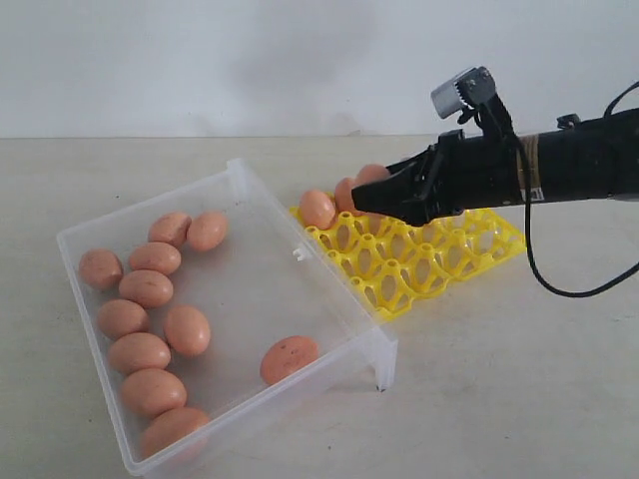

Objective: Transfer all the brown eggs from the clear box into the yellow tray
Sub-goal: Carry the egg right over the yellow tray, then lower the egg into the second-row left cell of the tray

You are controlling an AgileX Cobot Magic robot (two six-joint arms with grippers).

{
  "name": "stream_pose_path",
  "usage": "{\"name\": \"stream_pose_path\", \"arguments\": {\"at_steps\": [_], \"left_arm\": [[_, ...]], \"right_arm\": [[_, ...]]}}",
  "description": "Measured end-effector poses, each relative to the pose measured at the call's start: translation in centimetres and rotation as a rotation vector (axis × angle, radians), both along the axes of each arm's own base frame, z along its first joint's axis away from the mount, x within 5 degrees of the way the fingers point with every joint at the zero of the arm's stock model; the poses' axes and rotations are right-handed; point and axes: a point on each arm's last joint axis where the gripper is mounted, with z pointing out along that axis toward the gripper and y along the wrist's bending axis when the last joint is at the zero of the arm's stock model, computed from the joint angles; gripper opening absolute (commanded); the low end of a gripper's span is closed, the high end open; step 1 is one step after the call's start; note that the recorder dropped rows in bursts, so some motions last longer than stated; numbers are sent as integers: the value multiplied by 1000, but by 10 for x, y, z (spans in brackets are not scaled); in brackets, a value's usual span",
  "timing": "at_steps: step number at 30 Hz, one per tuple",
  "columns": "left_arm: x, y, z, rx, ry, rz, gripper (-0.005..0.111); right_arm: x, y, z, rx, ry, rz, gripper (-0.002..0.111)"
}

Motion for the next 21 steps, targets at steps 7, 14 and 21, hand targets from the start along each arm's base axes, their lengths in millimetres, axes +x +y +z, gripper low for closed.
{"name": "stream_pose_path", "arguments": {"at_steps": [7,14,21], "left_arm": [[0,0,0,0,0,0,-4],[0,0,0,0,0,0,-4],[0,0,0,0,0,0,-4]], "right_arm": [[43,19,-19,-11,-115,-37,0],[42,37,-39,-136,-109,50,0],[40,37,-51,-170,-51,71,0]]}}
